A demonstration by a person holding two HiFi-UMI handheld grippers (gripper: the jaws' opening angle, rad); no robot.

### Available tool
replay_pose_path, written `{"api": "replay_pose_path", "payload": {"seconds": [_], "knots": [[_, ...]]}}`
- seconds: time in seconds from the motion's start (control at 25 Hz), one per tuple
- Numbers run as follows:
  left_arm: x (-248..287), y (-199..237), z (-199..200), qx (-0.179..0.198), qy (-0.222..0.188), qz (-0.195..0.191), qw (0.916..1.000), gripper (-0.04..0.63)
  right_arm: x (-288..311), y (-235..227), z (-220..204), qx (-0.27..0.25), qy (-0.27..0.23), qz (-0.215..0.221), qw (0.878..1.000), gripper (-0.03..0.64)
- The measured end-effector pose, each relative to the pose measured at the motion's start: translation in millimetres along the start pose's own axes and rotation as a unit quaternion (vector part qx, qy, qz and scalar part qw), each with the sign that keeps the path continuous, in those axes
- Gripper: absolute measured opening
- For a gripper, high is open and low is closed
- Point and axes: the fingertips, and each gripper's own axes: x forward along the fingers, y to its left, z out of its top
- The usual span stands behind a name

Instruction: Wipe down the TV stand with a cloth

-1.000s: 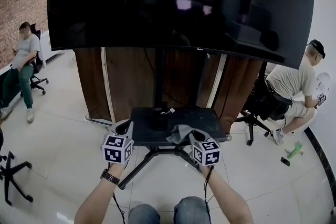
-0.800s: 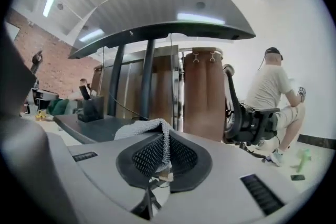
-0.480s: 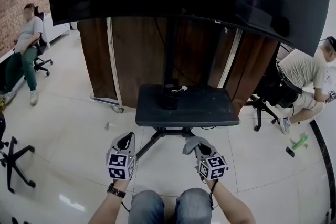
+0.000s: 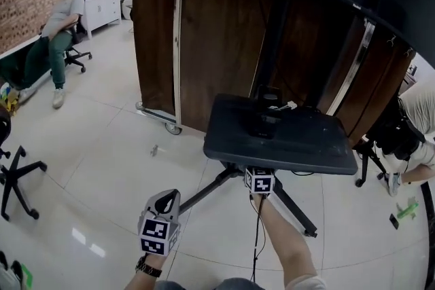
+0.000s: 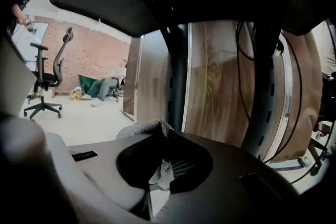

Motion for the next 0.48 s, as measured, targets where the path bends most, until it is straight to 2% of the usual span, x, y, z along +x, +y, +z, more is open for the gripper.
{"api": "replay_pose_path", "payload": {"seconds": [0.08,0.2,0.24,0.28,0.36,0.48], "knots": [[-5,13,-20,-0.005,0.010,0.015,0.9998,0.026,36,-3,-47,0.000,0.039,-0.007,0.999,0.006],[-15,28,-47,-0.023,0.029,0.035,0.9987,0.025,60,16,-143,0.039,0.133,0.004,0.990,0.006],[-19,30,-53,-0.026,0.035,0.039,0.9983,0.026,57,20,-165,0.055,0.144,-0.002,0.988,0.006],[-21,31,-57,-0.026,0.039,0.040,0.9981,0.026,48,17,-171,0.068,0.132,-0.018,0.989,0.006],[-20,31,-57,-0.022,0.042,0.038,0.9982,0.025,20,-16,-134,0.066,0.051,-0.064,0.994,0.006],[-11,26,-46,-0.016,0.033,0.032,0.9988,0.025,-40,-89,-33,0.002,-0.069,-0.119,0.991,0.006]]}}
